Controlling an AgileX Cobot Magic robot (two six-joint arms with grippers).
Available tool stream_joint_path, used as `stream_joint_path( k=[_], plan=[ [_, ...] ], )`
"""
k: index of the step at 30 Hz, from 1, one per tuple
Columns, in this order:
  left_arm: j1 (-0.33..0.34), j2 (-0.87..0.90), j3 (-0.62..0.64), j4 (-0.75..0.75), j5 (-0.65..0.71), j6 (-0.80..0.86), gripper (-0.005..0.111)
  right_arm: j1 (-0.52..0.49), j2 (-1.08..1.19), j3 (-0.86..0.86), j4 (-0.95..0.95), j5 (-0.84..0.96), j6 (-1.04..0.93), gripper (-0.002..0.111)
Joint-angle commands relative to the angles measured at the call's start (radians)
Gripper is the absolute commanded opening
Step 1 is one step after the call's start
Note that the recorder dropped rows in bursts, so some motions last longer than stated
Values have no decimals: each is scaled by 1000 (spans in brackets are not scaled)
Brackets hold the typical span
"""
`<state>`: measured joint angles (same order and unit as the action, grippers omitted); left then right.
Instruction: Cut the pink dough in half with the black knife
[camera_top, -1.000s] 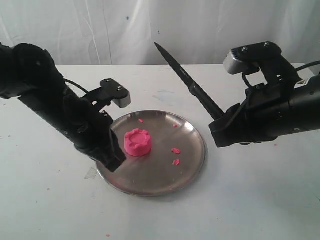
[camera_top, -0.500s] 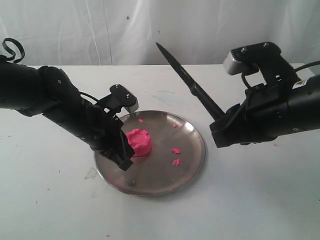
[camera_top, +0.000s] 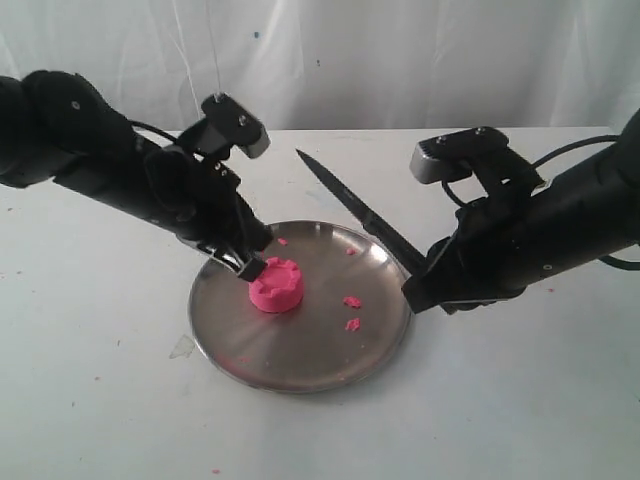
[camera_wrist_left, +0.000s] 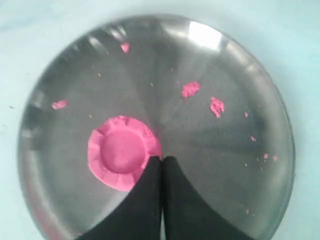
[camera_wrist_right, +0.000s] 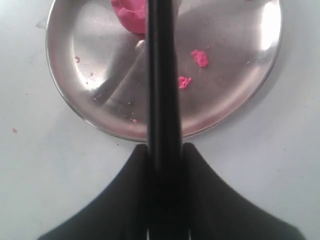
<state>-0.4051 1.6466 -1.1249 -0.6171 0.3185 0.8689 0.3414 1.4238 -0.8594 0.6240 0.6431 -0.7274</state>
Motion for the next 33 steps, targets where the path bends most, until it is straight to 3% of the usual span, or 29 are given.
stream_joint_path(
  k=[1,9,13,23,33],
  plan=[
    [1,-101,-5,-13,-30,-147,0,7,89,-44,26,72,-92,0],
    [1,-83,-5,-7,35,-155,0,116,265,-107,-82,-4,-166,0],
    [1,-17,-5,160,-143,-157,0,129,276,-113,-80,-100,-174,0],
    [4,59,-5,205,-371,-155,0,129,324,-122,-82,-115,-264,0],
    [22,107,-5,208,-378,-157,0,129,357,-122,-82,-213,-264,0]
  ],
)
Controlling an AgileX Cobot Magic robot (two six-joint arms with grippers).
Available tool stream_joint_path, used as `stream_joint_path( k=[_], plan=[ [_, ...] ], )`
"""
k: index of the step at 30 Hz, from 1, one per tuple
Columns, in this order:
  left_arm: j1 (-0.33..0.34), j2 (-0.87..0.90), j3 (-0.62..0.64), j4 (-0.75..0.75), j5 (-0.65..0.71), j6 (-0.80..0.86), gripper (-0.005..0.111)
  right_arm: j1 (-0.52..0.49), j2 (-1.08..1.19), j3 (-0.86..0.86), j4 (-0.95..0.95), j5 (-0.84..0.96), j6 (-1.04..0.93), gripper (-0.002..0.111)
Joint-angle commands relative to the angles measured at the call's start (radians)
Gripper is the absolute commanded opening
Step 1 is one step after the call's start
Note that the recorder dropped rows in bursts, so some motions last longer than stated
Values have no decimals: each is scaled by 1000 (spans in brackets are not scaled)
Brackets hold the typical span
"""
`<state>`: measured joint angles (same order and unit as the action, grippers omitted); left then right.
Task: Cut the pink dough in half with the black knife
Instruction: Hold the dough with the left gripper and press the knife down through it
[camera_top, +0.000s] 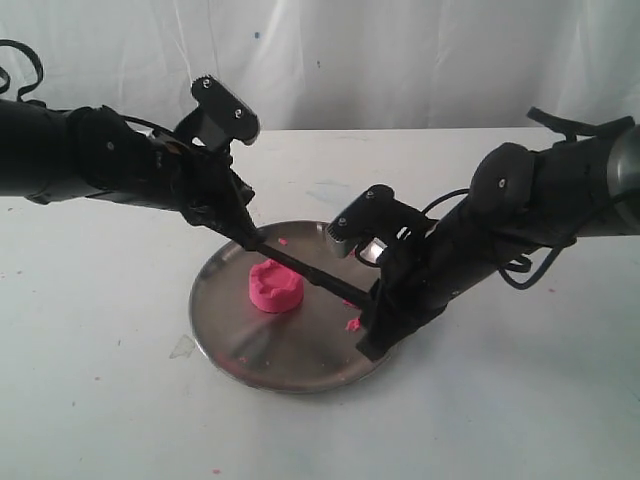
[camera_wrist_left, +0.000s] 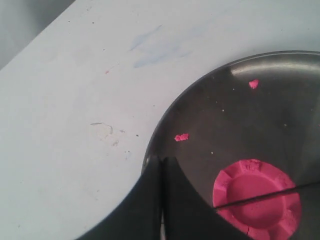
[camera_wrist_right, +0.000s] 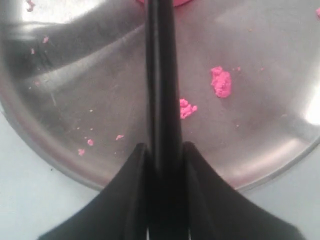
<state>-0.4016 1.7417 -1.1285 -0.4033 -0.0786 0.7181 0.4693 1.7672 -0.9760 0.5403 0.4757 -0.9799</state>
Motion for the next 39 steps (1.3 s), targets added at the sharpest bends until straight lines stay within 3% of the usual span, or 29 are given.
stream_joint_path(
  k=[1,21,26,39],
  plan=[
    [20,16,-2,-6,20,-6,0,1,20,-6,2,-48,-12,0],
    [30,121,-2,-15,-44,-56,0,1,84,-6,10,-63,-10,0],
    [30,119,-2,-15,-68,-147,0,1,82,-16,10,-52,-4,0],
    [30,39,-2,-6,-25,-143,0,1,69,-60,10,31,59,0]
  ],
)
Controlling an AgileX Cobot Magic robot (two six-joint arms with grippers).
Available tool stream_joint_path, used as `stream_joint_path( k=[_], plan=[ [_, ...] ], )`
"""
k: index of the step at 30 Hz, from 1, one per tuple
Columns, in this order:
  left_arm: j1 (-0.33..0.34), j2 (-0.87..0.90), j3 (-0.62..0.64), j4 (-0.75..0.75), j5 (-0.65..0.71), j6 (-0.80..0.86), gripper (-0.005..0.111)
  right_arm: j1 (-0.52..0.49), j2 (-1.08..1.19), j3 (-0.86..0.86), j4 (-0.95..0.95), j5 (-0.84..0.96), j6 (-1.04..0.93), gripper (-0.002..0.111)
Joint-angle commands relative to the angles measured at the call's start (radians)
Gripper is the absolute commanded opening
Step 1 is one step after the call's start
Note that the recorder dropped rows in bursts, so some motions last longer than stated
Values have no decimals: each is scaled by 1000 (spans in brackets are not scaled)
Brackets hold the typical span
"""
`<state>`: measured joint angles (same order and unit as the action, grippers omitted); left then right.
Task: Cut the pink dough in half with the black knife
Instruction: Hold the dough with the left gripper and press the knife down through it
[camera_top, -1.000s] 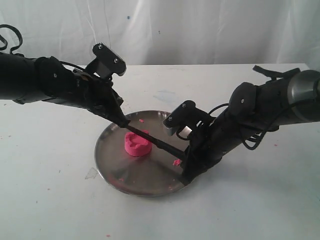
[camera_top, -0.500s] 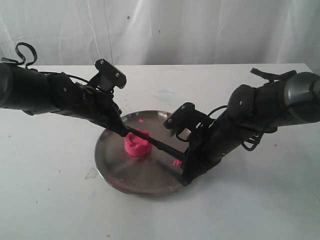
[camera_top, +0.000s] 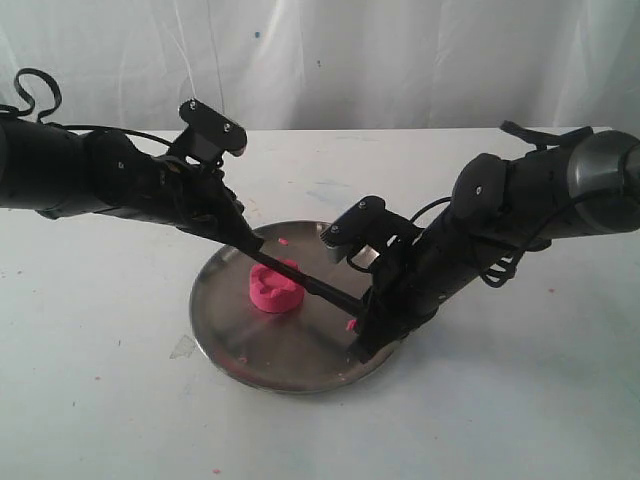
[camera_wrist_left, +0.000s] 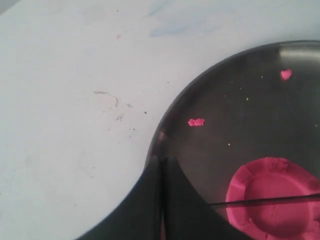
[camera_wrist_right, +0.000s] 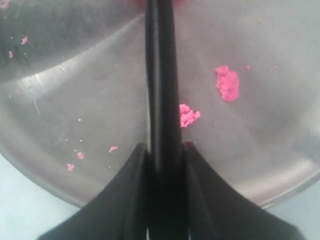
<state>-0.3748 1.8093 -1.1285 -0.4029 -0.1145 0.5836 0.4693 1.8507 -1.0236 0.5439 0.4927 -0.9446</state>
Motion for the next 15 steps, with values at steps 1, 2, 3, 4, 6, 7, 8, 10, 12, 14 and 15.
stream_joint_path(
  k=[1,2,3,4,6,7,8,10,12,14,15],
  plan=[
    [3,-32,-2,-7,11,-8,0,1,-15,-13,6,14,31,0],
    [3,-32,-2,-7,11,-8,0,1,-12,-13,6,12,38,0],
    [3,-32,-2,-7,16,-8,0,1,-13,-13,4,10,47,0],
    [3,-32,-2,-7,19,-8,0,1,-10,-13,2,8,58,0],
    [3,-25,-2,-7,21,-8,0,1,-9,-13,2,6,58,0],
    [3,-23,-2,-7,21,-6,0,1,-9,-13,2,6,58,0],
    [3,-18,-2,-7,23,-6,0,1,-9,-13,2,6,58,0],
    [3,-12,-2,-7,29,-6,0,1,-9,-13,2,4,58,0],
    [3,-6,-2,-7,29,-6,0,1,-9,-13,2,4,58,0],
    [3,-5,-2,-2,29,-6,0,1,-9,-10,2,4,58,0],
    [3,-5,-2,1,29,-4,0,1,-9,-11,2,6,58,0]
  ],
)
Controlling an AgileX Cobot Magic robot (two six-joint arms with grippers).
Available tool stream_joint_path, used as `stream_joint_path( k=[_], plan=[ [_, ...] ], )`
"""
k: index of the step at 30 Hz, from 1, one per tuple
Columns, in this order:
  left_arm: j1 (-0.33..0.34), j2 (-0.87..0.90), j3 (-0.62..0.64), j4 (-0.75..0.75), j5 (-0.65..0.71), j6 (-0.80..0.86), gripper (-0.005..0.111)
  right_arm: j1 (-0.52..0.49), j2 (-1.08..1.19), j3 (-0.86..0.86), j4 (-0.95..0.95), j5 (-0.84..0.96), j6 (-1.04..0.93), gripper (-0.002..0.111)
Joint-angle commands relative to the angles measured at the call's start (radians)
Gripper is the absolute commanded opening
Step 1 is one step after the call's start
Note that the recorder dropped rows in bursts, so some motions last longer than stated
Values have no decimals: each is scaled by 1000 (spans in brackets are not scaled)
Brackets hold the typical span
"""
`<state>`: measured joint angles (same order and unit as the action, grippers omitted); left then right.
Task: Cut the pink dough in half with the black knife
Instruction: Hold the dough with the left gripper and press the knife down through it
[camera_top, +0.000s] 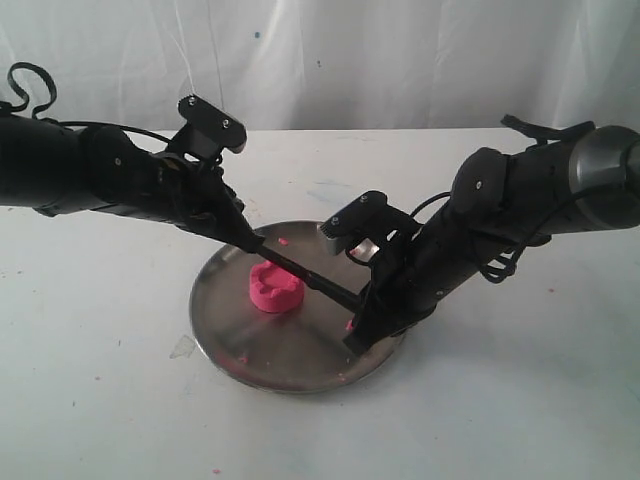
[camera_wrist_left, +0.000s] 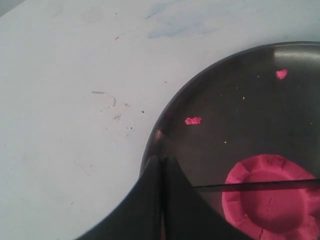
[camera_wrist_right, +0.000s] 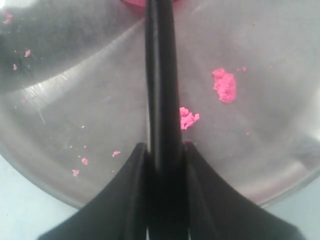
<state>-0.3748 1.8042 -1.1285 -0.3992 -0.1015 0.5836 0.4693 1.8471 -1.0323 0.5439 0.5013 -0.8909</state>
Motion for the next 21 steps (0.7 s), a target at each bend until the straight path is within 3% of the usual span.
stream_joint_path(
  k=[1,21],
  plan=[
    [3,0,-2,2,16,-4,0,1,-5,-2,2,-3,5,0],
    [3,0,-2,4,1,-49,0,1,23,-2,2,12,5,0]
  ],
)
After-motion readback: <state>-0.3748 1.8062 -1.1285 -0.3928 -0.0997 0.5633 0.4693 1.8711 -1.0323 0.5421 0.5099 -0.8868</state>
